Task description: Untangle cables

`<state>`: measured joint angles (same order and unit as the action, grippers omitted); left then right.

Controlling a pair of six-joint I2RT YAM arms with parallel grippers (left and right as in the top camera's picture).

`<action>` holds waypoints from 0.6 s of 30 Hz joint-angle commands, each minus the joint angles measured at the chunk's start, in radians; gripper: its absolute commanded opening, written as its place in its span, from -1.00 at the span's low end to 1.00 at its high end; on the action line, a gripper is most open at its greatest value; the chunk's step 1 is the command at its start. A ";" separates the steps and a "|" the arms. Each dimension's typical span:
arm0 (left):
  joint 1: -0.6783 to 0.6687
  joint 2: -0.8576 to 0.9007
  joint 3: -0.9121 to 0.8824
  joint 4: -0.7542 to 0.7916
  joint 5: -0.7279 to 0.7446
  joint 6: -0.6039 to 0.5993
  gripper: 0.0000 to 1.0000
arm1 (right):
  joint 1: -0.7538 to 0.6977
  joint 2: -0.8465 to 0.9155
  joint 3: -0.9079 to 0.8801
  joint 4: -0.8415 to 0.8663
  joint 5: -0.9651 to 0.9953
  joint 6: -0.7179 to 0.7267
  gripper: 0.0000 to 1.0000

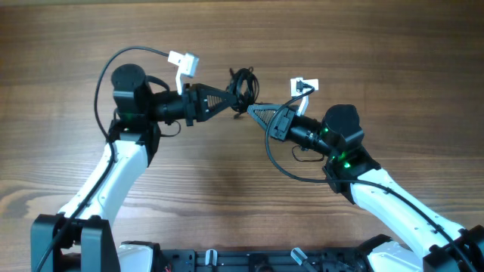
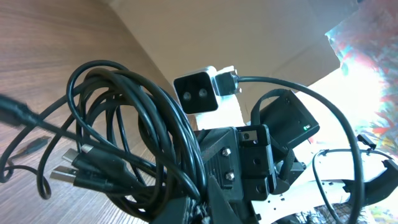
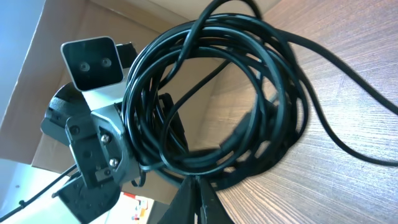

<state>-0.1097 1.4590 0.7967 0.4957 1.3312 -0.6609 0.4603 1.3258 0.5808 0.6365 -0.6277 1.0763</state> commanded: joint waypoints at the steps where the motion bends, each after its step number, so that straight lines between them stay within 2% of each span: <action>1: -0.046 -0.006 0.008 0.003 -0.020 -0.006 -0.92 | 0.005 0.013 0.006 0.007 0.033 0.008 -0.91; 9: -0.136 -0.006 0.008 0.003 -0.019 -0.006 -0.92 | 0.005 0.013 0.006 0.018 0.196 0.008 -0.91; 13: -0.163 -0.006 0.008 0.004 -0.019 -0.015 -0.92 | 0.005 0.013 0.006 0.021 0.214 -0.006 -0.90; 16: -0.125 -0.006 0.008 0.011 -0.019 -0.038 -0.92 | -0.003 0.013 0.006 0.001 0.211 -0.093 -0.89; 18: -0.064 -0.006 0.008 0.029 -0.020 -0.102 -0.92 | -0.023 0.013 0.006 -0.007 0.191 -0.113 -0.81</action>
<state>-0.2508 1.4590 0.7967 0.5007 1.3060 -0.6891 0.4576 1.3258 0.5808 0.6365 -0.4400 1.0306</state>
